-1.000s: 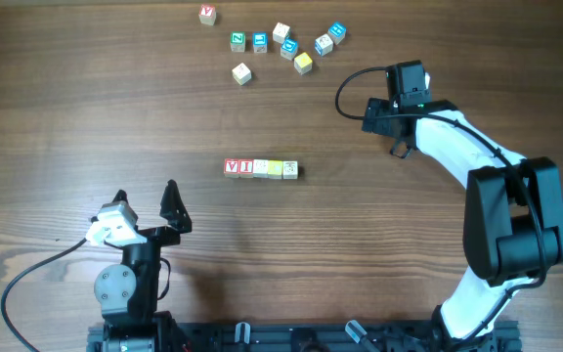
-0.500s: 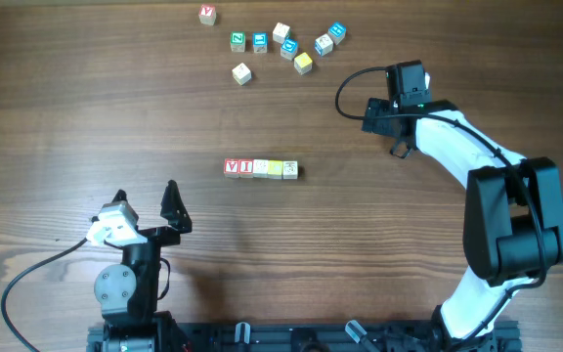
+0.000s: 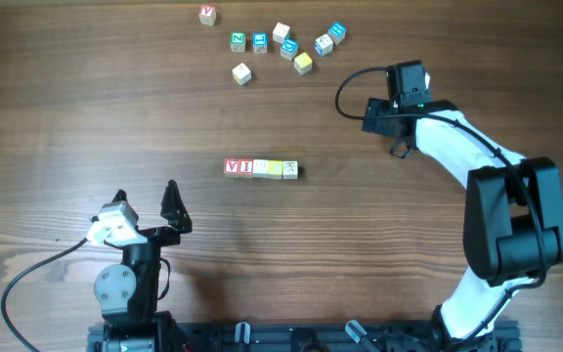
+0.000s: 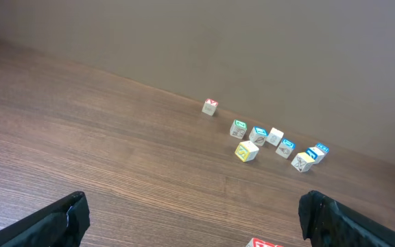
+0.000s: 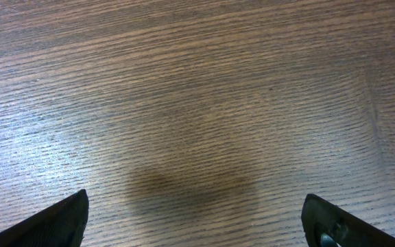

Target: Form a horizontal line

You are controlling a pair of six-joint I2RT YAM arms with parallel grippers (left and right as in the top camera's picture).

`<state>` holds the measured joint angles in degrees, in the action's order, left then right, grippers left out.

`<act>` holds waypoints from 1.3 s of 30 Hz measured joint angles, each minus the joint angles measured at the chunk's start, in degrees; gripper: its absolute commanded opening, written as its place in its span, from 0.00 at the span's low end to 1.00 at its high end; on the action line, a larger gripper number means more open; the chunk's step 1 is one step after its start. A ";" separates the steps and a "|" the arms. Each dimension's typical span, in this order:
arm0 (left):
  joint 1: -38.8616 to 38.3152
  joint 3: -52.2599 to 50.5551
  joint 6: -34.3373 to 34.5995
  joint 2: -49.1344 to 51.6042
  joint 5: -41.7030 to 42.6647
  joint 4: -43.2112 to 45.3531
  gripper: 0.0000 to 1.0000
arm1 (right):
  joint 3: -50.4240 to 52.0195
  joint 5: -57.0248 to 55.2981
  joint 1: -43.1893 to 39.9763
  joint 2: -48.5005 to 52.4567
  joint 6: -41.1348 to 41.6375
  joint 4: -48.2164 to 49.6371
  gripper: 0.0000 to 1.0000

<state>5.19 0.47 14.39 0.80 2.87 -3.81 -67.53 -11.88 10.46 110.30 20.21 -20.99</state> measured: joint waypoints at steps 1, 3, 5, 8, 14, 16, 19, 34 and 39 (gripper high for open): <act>0.00 0.00 0.00 0.00 0.00 0.00 1.00 | 0.00 0.00 0.00 0.00 0.00 0.00 1.00; -0.02 0.00 0.00 0.00 0.00 0.00 1.00 | 0.00 0.00 0.00 -0.07 0.00 0.00 1.00; -0.02 0.00 0.00 0.00 0.00 0.00 1.00 | 0.02 -0.02 0.11 -1.51 0.00 -0.26 1.00; 0.00 0.00 0.00 0.00 0.00 -0.02 1.00 | 0.33 -0.02 0.26 -16.41 -0.02 -0.35 1.00; 0.00 0.02 0.00 0.00 -0.02 -0.04 1.00 | 0.26 -0.22 0.26 -40.68 0.00 0.07 1.00; 0.00 0.02 0.00 0.00 -0.02 -0.04 1.00 | 0.26 -0.22 0.26 -47.15 0.00 0.07 1.00; 0.00 0.00 0.00 0.00 0.00 -0.04 1.00 | 0.26 -0.22 0.26 -48.74 0.00 -0.02 1.00; 0.00 0.02 -0.02 0.00 0.00 -0.04 1.00 | 7.93 -0.22 0.26 -42.62 -0.02 -5.22 1.00; 0.00 0.02 -0.02 0.00 -0.02 -0.04 1.00 | 19.98 -0.22 0.26 -42.64 -0.20 10.75 1.00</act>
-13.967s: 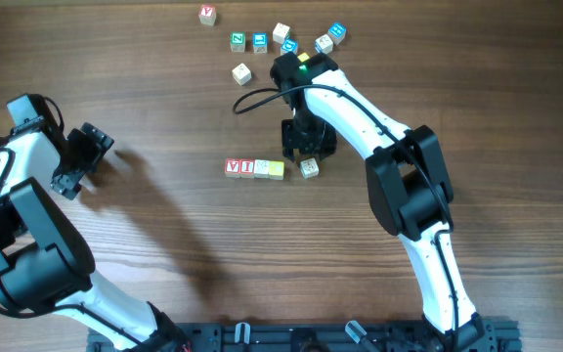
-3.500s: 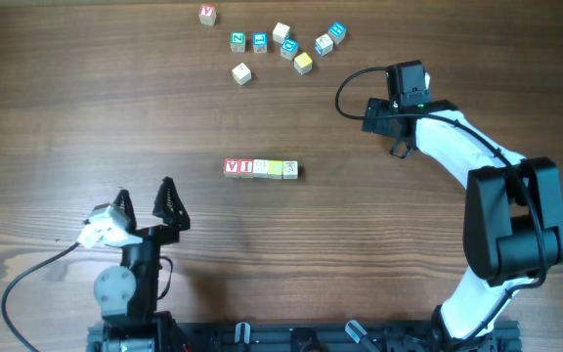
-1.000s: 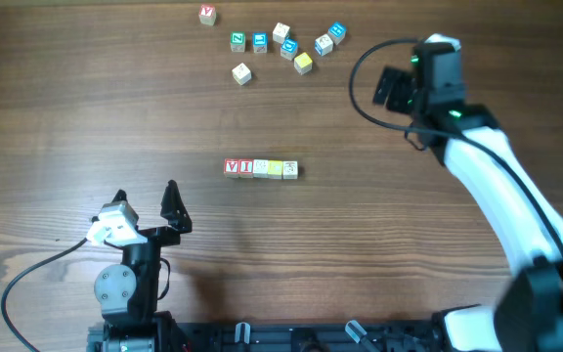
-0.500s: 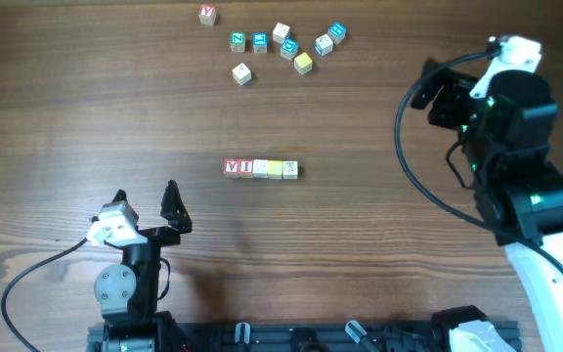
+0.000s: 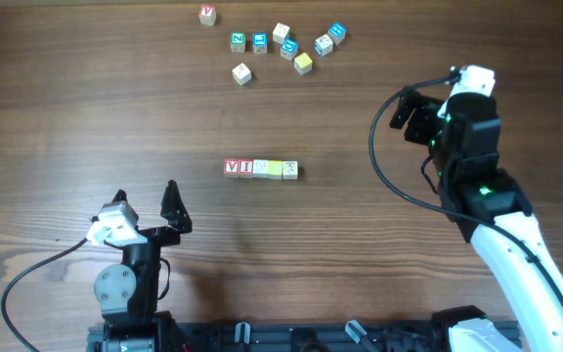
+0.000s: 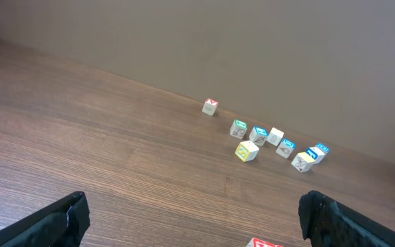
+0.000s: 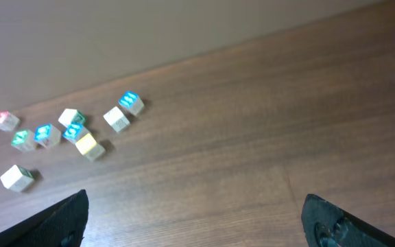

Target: Form a horizontal line

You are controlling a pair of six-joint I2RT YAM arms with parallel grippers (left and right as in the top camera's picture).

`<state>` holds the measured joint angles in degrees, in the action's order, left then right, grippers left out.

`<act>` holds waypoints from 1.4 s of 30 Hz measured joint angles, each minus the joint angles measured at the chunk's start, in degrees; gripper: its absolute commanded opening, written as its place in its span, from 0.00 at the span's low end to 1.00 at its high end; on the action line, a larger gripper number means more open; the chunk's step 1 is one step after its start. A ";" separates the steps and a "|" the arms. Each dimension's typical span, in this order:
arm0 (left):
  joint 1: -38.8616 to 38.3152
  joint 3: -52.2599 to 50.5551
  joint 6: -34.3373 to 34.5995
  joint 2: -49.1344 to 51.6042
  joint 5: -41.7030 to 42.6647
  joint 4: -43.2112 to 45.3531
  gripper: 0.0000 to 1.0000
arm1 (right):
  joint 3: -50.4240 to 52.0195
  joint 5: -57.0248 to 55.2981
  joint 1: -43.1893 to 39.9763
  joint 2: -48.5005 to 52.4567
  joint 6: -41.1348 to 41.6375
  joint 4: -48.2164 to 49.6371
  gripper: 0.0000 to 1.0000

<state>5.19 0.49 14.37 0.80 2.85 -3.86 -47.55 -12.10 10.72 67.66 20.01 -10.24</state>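
Observation:
A row of small cubes (image 5: 260, 168) lies mid-table, running left to right, red-lettered ones at its left end. Several loose cubes (image 5: 286, 43) are scattered at the far edge, seen as a cluster of cubes (image 6: 276, 143) in the left wrist view and cubes (image 7: 74, 132) in the right wrist view. My left gripper (image 5: 145, 208) stands open near the front left, nothing between its fingers. My right gripper (image 5: 416, 117) is open at the right, raised and tilted, holding nothing.
A lone red-lettered cube (image 5: 207, 14) sits apart at the far left of the scatter. A black cable (image 5: 384, 166) loops beside the right arm. The left arm's base (image 5: 125, 288) stands at the front edge.
The right arm has drawn back to the right and toward the front; its camera, which faced bare table, now looks out at the scattered cubes. The left arm and all cubes are unchanged.

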 measured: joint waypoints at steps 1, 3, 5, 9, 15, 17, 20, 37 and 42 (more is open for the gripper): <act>0.00 0.00 0.00 0.00 0.02 0.00 1.00 | 1.25 0.00 0.00 -0.48 0.00 0.09 1.00; -0.02 0.00 -0.02 0.00 0.00 -0.02 1.00 | 5.11 0.00 0.00 -3.13 0.00 0.44 1.00; 0.00 0.00 -0.15 0.00 0.02 0.00 1.00 | 9.40 -0.02 0.00 -5.64 0.00 4.22 1.00; 0.00 0.00 -0.15 0.00 0.02 0.00 1.00 | 20.09 0.00 0.00 -11.85 -0.02 10.34 1.00; 0.00 0.00 -0.17 0.00 0.02 0.00 1.00 | 37.55 0.00 0.07 -30.53 0.00 13.77 1.00; 0.00 0.00 -0.17 -0.02 0.00 0.00 1.00 | 40.89 -0.02 0.07 -37.24 0.00 13.81 1.00; 0.00 0.00 -0.17 -0.02 0.02 0.00 1.00 | 42.88 -0.02 0.07 -46.18 0.00 13.75 1.00; 0.00 0.00 -0.17 0.00 0.02 0.00 1.00 | 47.10 0.00 -1.31 -66.55 0.00 11.69 1.00; 0.00 0.00 -0.17 0.00 0.02 -0.02 1.00 | 47.10 0.00 -2.32 -66.55 0.00 11.56 1.00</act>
<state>5.19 0.49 14.20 0.80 2.87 -3.88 -0.45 -12.10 8.40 1.10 20.01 1.32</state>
